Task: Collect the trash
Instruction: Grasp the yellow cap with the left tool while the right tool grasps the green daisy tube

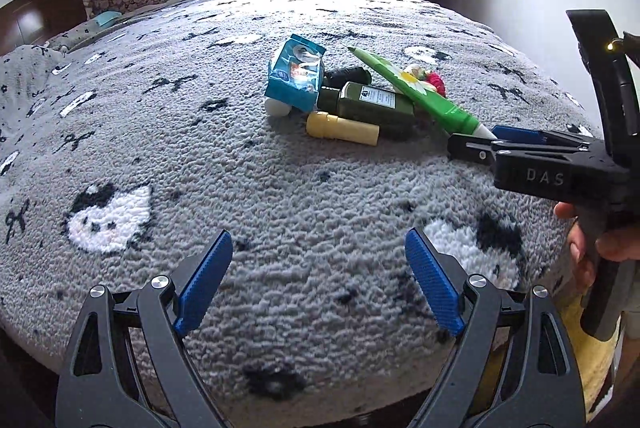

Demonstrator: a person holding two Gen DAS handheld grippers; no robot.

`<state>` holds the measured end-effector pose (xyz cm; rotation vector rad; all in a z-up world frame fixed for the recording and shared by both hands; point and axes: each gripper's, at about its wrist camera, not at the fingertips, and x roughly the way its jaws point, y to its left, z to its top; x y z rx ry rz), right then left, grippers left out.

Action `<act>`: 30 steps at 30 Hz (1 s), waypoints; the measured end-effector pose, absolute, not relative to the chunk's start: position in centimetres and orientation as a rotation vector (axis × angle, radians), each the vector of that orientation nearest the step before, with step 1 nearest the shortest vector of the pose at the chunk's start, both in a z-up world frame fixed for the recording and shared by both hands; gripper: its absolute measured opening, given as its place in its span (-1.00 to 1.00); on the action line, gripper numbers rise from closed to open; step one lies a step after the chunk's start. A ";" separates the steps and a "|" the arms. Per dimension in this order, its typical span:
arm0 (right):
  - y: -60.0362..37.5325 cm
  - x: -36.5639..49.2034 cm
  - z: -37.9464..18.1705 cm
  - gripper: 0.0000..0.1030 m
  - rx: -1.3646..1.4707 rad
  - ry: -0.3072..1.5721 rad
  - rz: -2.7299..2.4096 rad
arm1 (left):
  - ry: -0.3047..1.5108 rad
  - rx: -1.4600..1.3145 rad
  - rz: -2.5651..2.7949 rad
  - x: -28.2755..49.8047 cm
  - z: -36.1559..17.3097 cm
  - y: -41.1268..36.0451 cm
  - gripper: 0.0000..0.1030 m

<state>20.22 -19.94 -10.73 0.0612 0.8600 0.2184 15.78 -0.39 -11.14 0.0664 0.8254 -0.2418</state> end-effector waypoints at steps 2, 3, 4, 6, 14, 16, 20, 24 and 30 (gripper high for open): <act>-19.6 21.2 -11.1 0.28 0.059 0.872 0.220 | 0.832 0.070 -0.245 16.6 -11.5 -0.7 0.62; -19.6 21.6 -11.3 0.24 0.061 0.876 0.225 | 0.835 0.078 -0.247 17.0 -11.7 -0.9 0.62; -19.6 22.0 -11.4 0.14 0.063 0.881 0.230 | 0.838 0.087 -0.248 17.4 -11.9 -1.2 0.62; -19.6 22.6 -11.5 0.01 0.063 0.886 0.241 | 0.842 0.099 -0.253 18.3 -12.2 -1.7 0.62; -21.1 22.4 -11.3 -0.34 0.093 0.870 0.243 | 0.847 0.086 -0.261 22.3 -12.5 -3.1 0.62; -21.3 21.9 -11.3 -0.35 0.093 0.865 0.247 | 0.849 0.091 -0.256 23.4 -12.6 -3.4 0.62; -21.8 20.7 -11.1 -0.35 0.095 0.853 0.252 | 0.851 0.105 -0.262 24.8 -12.8 -4.1 0.60; -22.2 19.4 -10.8 -0.35 0.093 0.833 0.238 | 0.859 0.132 -0.261 25.2 -13.1 -4.5 0.41; -22.9 17.2 -10.4 -0.35 0.084 0.805 0.223 | 0.861 0.102 -0.249 23.6 -12.3 -3.5 0.04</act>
